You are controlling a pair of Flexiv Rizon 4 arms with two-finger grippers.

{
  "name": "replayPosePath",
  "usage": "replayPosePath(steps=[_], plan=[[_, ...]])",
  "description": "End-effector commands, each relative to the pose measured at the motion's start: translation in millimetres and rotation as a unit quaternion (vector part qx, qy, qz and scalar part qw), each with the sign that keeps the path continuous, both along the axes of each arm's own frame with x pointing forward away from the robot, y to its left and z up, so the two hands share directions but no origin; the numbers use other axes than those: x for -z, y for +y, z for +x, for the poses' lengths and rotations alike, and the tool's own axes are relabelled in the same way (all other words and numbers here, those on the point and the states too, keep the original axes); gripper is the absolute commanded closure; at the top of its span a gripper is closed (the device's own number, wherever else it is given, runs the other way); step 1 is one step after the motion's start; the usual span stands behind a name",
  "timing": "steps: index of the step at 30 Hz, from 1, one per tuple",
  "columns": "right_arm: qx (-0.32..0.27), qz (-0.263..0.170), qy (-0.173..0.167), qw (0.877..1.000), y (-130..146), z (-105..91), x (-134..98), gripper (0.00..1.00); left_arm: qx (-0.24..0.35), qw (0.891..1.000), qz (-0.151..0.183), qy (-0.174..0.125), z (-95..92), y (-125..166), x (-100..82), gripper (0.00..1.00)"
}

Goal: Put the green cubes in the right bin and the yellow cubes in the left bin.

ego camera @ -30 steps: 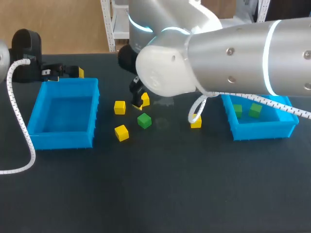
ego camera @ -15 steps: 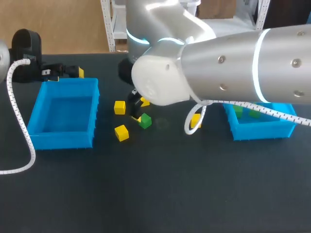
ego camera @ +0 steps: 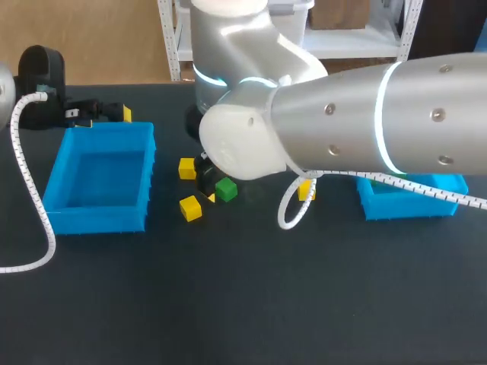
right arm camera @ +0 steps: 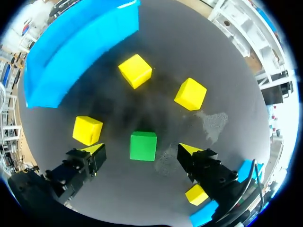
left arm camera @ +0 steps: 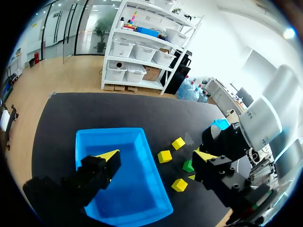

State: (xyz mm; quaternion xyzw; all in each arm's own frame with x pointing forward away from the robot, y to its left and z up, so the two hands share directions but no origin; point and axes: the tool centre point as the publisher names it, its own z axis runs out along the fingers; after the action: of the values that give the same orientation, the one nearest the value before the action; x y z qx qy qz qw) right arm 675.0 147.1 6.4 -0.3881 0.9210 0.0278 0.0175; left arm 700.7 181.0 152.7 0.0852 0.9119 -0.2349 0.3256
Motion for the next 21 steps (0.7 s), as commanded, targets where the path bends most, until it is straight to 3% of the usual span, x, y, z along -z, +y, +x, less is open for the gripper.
replayPosePath(steps=[1,11,12,13,15,21], plan=[[0.014,0.000,-0.004,1.000,-2.5,2.1,9.1,0.00,0.003,1.000,-0.004,-0.003,-0.3,2.0,1.6,0.00],[0.028,-0.005,-0.013,0.999,1.2,7.5,16.6,0.02,0.003,1.000,-0.004,-0.003,-0.3,2.0,1.6,0.00],[0.024,-0.010,-0.014,1.000,1.9,8.1,16.7,0.16,0.003,1.000,-0.004,-0.003,-0.3,2.0,1.6,0.00],[0.025,-0.010,-0.014,1.000,2.5,8.4,17.2,0.42,0.003,1.000,-0.004,-0.003,-0.3,2.0,1.6,0.00],[0.027,-0.011,-0.016,0.999,3.4,9.9,17.4,0.55,0.003,1.000,-0.004,-0.003,-0.3,2.0,1.6,0.00],[0.036,-0.005,-0.015,0.999,2.7,11.5,18.0,0.82,0.003,1.000,-0.004,-0.003,-0.3,2.0,1.6,0.00]])
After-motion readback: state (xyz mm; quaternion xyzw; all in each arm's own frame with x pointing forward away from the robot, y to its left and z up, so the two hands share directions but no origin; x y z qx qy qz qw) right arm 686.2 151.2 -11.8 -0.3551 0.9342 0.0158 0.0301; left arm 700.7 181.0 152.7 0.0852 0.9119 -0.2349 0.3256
